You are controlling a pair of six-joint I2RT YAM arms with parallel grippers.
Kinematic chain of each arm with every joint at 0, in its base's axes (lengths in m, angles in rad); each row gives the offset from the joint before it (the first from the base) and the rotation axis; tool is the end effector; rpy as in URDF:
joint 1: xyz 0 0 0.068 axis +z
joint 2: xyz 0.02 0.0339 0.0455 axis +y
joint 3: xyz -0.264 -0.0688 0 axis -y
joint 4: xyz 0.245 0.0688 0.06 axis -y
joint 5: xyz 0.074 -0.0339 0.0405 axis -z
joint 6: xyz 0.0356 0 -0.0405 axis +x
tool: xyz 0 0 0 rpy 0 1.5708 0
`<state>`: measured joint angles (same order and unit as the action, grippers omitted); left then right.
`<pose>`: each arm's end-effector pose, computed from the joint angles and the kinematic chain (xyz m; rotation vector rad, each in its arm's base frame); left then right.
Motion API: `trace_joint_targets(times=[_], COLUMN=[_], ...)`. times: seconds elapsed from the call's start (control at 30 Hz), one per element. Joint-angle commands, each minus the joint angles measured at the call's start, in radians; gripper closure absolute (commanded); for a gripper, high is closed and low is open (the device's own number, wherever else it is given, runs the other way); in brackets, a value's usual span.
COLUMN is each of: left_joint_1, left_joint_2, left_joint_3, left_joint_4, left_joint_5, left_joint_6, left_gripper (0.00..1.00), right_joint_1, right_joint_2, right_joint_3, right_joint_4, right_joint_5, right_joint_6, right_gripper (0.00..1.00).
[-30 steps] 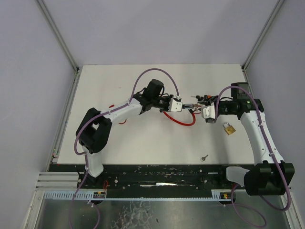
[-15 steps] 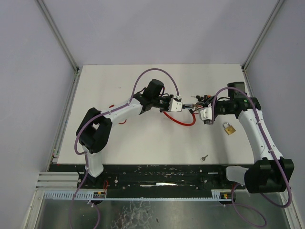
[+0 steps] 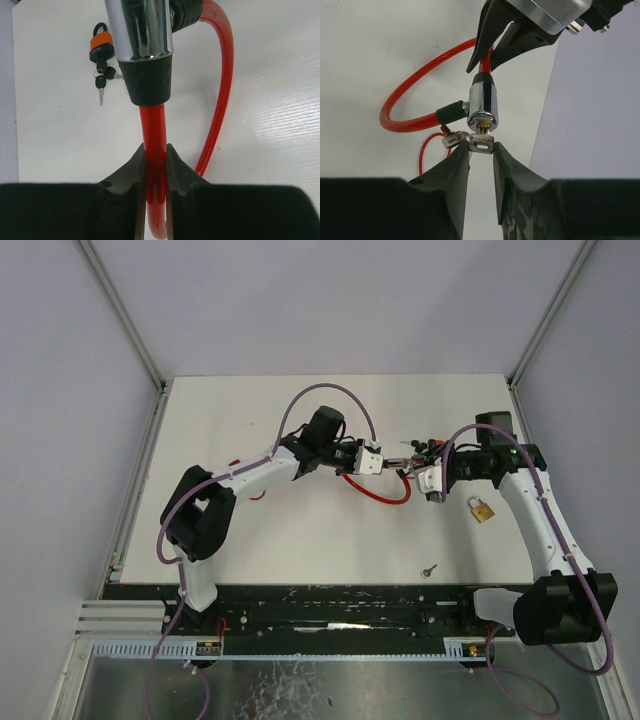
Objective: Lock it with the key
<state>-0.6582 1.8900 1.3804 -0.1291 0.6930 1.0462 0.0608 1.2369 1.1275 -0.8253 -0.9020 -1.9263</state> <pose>0.3242 -0.2794 0.2366 1.7936 1.0725 -0.5291 0.2385 0.0425 0.3185 -1.9122 0.8519 0.0496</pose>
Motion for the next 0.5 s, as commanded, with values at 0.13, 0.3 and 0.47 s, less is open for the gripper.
trace_joint_targets(times=[0.13,0.3,0.47], left_joint_1=[0.005,0.006,0.006], left_joint_2=[0.037,0.034,0.035], left_joint_3=[0.013,0.013,0.013], left_joint_4=[-0.066,-0.066,-0.064], left_joint_5=[0.001,-0.003,-0.003], left_joint_6=[0.012,0.012,0.012], left_gripper=[1.0,1.0,1.0], right_joint_1=[0.012,0.013,0.013], right_joint_2=[-0.018,-0.037,-0.061], right_joint_3=[0.017,-0.001,-0.035], right_joint_4=[0.025,0.084,0.241], right_joint_5=[0.003,-0.008,0.007], right_joint_6=[0.052,0.225,0.59], right_gripper=[0.72,0.76,0.83])
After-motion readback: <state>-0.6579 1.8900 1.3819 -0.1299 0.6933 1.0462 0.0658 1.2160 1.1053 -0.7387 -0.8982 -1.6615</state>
